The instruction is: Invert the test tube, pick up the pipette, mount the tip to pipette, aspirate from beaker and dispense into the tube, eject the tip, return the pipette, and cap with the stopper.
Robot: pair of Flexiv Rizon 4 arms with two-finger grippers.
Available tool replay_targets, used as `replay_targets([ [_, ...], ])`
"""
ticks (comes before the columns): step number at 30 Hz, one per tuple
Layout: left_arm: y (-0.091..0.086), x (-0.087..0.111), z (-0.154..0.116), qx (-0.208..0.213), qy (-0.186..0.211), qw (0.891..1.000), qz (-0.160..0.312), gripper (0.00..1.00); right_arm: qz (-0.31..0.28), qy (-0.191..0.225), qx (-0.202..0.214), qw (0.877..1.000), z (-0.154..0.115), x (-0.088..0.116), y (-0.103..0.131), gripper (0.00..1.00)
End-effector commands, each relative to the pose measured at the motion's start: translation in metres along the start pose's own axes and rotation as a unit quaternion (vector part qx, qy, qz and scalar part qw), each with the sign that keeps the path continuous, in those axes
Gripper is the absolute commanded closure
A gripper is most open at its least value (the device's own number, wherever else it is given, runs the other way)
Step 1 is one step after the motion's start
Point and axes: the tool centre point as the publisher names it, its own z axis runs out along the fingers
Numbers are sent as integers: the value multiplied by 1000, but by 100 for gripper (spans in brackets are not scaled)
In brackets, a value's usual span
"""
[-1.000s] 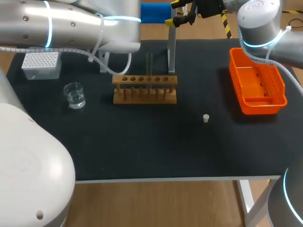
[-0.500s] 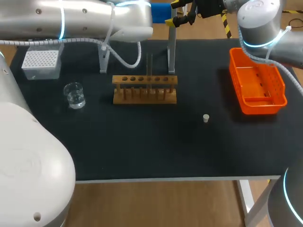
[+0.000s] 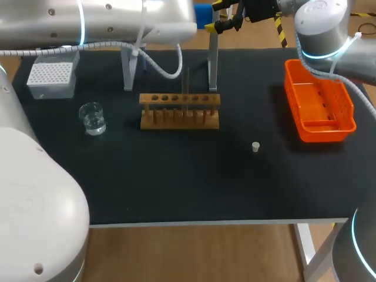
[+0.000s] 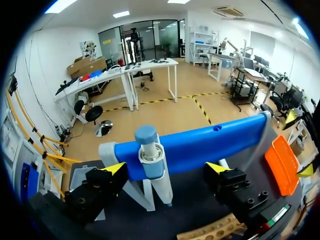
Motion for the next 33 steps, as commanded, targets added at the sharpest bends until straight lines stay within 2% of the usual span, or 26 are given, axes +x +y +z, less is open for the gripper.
replay_targets([
  [1,-2,2,-13,1,3,1000,2,0,0,2,2,1000,-1,-1,1,0],
  [9,-1,18,-44,36,34,999,17,0,0,2,2,1000,-1,-1,1,0],
  [16,9,42,-79,112,114,985,65,0,0,2,2,1000,-1,-1,1,0],
  [20,19,55,-99,156,176,966,108,0,0,2,2,1000,-1,-1,1,0],
  [22,24,63,-109,179,220,950,131,0,0,2,2,1000,-1,-1,1,0],
  [23,28,67,-113,180,229,946,143,0,0,2,2,1000,-1,-1,1,0],
  [25,35,77,-122,202,271,925,172,0,0,2,2,1000,-1,-1,1,0],
  [27,43,87,-129,212,293,912,193,0,0,2,2,1000,-1,-1,1,0],
  [33,64,105,-143,229,334,883,237,0,0,2,2,1000,-1,-1,1,0],
])
